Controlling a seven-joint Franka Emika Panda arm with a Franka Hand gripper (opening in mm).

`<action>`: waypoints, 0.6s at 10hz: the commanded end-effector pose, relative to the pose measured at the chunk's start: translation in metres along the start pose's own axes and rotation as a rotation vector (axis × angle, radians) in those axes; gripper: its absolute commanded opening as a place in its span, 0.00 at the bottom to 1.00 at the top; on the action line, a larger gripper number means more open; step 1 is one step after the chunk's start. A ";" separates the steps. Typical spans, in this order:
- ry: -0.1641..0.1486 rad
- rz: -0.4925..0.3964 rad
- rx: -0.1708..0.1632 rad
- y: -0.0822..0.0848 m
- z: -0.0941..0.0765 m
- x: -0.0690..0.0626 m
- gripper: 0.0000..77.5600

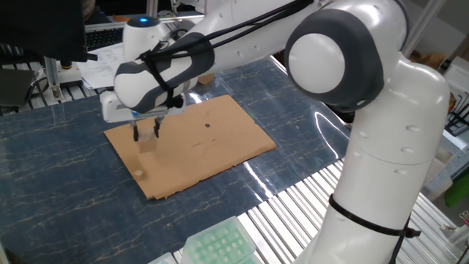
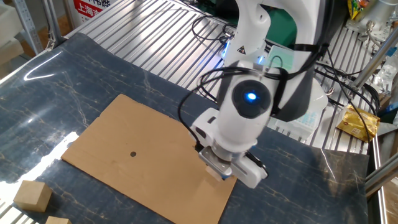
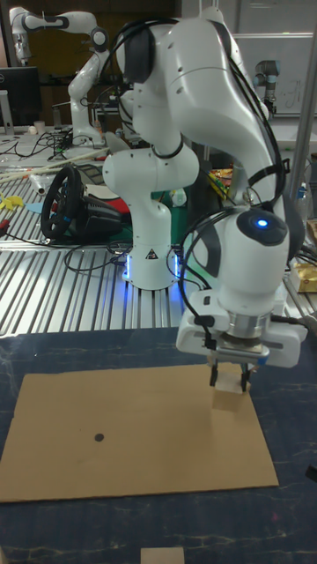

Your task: Grab the block and place it at the designated location

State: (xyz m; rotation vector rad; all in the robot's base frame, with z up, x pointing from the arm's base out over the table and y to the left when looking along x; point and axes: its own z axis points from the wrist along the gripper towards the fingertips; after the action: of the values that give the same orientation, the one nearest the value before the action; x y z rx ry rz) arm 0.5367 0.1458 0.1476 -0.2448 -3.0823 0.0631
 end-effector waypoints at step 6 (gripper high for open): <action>-0.019 -0.007 -0.026 -0.048 0.017 -0.022 0.02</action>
State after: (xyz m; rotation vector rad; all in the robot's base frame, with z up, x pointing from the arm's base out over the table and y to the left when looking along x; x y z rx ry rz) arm 0.5448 0.1076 0.1383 -0.2216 -3.0953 0.0516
